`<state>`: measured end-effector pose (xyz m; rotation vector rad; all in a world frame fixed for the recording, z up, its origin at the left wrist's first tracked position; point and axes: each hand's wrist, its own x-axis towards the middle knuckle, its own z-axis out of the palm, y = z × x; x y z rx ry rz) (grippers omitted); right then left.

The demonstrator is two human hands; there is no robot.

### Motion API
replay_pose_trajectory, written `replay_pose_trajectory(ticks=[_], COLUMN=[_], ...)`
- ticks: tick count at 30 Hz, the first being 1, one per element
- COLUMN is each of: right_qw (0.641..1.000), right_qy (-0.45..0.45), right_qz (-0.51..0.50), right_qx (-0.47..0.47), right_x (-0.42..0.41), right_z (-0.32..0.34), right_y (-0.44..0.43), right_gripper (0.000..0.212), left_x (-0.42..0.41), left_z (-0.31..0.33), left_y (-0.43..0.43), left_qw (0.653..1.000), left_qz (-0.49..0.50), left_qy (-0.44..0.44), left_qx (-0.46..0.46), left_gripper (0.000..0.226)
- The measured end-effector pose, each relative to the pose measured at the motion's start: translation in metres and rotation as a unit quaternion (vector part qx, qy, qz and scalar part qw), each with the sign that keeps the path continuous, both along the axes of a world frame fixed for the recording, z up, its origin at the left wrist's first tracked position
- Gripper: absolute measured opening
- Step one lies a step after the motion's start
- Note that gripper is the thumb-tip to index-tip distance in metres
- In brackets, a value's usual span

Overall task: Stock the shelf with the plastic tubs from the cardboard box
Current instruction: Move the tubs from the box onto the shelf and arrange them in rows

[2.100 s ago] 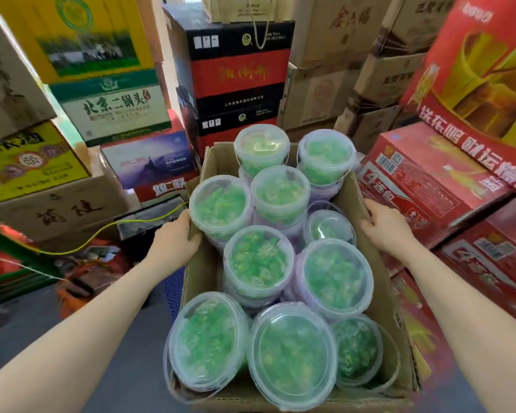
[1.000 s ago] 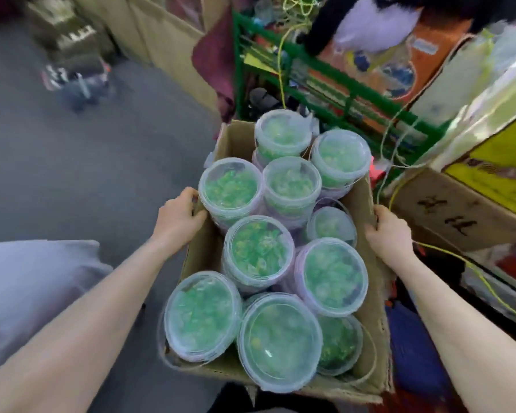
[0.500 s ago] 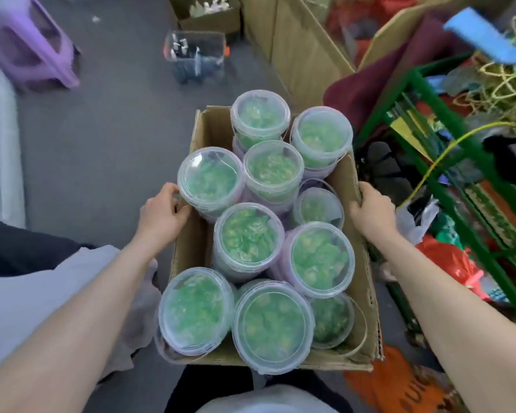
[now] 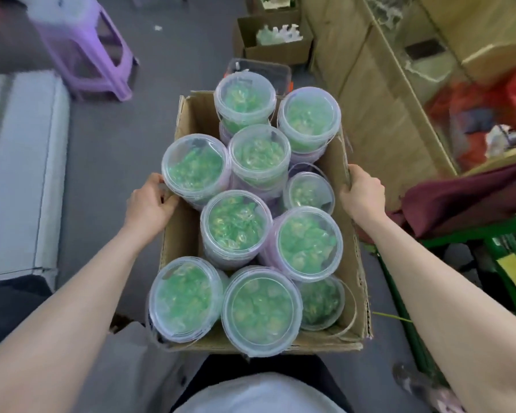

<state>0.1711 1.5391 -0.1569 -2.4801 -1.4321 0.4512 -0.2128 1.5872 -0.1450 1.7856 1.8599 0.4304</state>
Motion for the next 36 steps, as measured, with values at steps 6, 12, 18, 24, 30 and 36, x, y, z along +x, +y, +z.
replay_pose_trajectory(ticks=[6,12,18,24,30,36], right_qw=[0.998,0.994,0.991,0.986,0.979,0.969], right_qy=[0.021,0.012,0.006,0.012,0.004,-0.001], right_qz=[0.05,0.11,0.134,0.169,0.206,0.247], right_qx=[-0.012,-0.019,-0.016,0.005,0.012,0.022], right_x=[-0.027,-0.074,-0.138,-0.208,-0.268,-0.328], right_z=[-0.006,0.006,0.011,0.021,0.015,0.016], right_y=[0.184,0.355,0.511,0.673,0.838,0.992], right_gripper=[0.041,0.04,0.037,0.041,0.039,0.037], left_x=[-0.025,-0.071,-0.132,-0.195,-0.251,-0.305], left_z=[-0.004,-0.009,-0.015,0.006,0.0,-0.008], left_y=[0.129,0.259,0.4,0.547,0.686,0.808], left_qw=[0.997,0.993,0.99,0.987,0.98,0.972], left_qz=[0.068,0.116,0.135,0.159,0.195,0.23], left_qy=[0.022,0.013,-0.028,-0.008,0.02,0.019], left_qx=[0.016,0.018,0.006,0.027,0.043,0.031], left_gripper=[0.039,0.038,0.036,0.033,0.028,0.027])
